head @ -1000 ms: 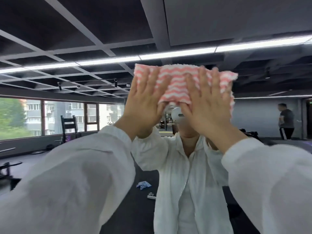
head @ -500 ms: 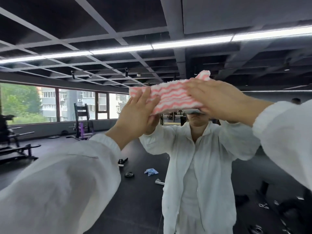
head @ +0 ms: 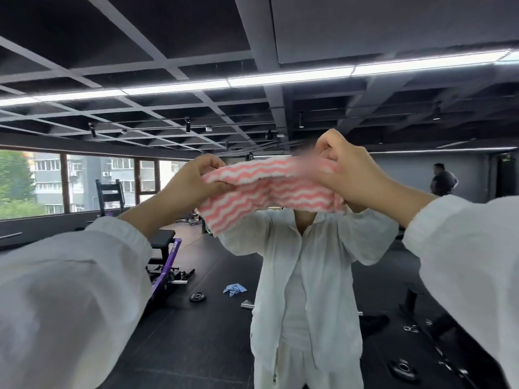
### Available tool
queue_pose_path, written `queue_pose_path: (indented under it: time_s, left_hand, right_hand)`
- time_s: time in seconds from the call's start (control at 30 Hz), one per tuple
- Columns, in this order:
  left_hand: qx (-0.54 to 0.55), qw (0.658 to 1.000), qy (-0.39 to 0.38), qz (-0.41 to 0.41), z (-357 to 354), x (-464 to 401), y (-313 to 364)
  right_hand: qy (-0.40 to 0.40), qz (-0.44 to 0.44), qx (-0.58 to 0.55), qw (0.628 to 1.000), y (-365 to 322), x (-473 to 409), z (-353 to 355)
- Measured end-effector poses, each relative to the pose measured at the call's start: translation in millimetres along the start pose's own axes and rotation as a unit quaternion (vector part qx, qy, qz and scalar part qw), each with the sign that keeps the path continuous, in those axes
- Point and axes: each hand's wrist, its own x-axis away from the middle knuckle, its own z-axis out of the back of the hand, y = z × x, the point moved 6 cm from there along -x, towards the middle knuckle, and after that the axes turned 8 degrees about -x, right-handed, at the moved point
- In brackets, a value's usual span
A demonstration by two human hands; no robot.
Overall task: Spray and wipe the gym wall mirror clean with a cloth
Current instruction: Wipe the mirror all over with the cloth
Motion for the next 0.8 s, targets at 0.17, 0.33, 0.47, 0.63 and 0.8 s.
queue_pose_path:
  time_s: [0.17, 0.33, 0.47, 0.63, 0.8]
  left_hand:
    - [0.163, 0.983, -0.053, 0.066, -12, 0, 4]
    - [0.240, 0.951, -0.129, 0.145, -22, 11, 9]
    - [0.166, 0.960, -0.132, 0.181, -16, 17, 7]
    - [0.149, 0.965, -0.126, 0.178, -16, 19, 0]
    - [0.138, 0.968, -0.130, 0.162, -15, 20, -1]
  right_hand:
    - [-0.014, -0.039, -0.015, 0.999, 13, -1, 7]
    - [-0.084, -0.100, -0.058, 0.990, 16, 3, 8]
    - [-0.134, -0.120, -0.064, 0.982, 16, 7, 5]
    - [-0.172, -0.133, -0.109, 0.970, 11, 14, -2]
    - [-0.167, -0.122, -0.102, 0.973, 13, 14, -6]
